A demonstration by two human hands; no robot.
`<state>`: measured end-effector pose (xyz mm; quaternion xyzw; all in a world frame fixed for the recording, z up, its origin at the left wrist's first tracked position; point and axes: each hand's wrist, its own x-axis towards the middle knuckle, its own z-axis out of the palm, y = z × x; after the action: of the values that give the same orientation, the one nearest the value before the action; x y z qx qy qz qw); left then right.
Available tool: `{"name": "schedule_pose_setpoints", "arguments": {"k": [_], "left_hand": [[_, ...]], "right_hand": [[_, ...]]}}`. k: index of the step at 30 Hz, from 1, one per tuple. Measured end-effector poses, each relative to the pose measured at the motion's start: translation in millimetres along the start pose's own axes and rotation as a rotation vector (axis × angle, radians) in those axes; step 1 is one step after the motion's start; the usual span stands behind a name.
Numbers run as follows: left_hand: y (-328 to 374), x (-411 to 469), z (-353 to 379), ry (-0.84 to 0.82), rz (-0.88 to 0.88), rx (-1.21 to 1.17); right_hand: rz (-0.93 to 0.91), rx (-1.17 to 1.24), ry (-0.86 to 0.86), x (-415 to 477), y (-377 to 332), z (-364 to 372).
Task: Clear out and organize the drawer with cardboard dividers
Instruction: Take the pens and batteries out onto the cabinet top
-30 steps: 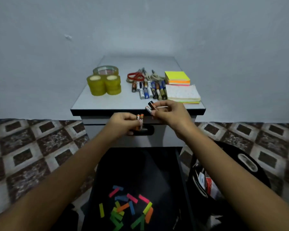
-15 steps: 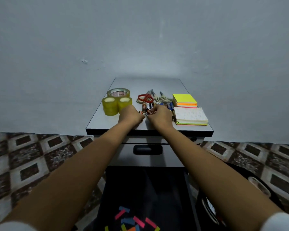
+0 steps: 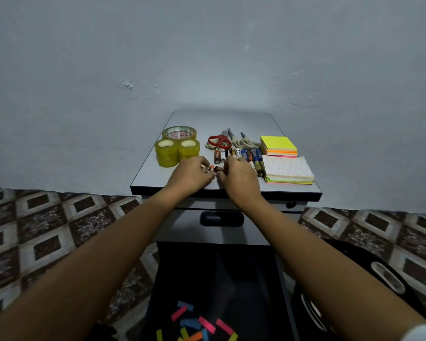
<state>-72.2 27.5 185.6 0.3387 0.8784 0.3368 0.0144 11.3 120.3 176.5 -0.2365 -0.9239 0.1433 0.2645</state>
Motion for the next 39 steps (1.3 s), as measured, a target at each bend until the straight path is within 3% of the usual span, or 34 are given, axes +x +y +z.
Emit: {"name": "schedule_pose_setpoints", "arguments": {"k": [11, 23, 39], "left_hand": [[-9, -6, 1, -0.027, 0.101, -0.048], [-10, 5, 3, -0.116, 0.116, 0.011], [-10, 12, 9, -0.001, 0.077, 0.078]], "right_hand": [[-0.129, -0.010, -0.066, -11, 13, -9], [-0.096, 0.023, -0.029, 4, 18, -1], [-0.063, 0.021, 0.030, 5, 19, 1]]}}
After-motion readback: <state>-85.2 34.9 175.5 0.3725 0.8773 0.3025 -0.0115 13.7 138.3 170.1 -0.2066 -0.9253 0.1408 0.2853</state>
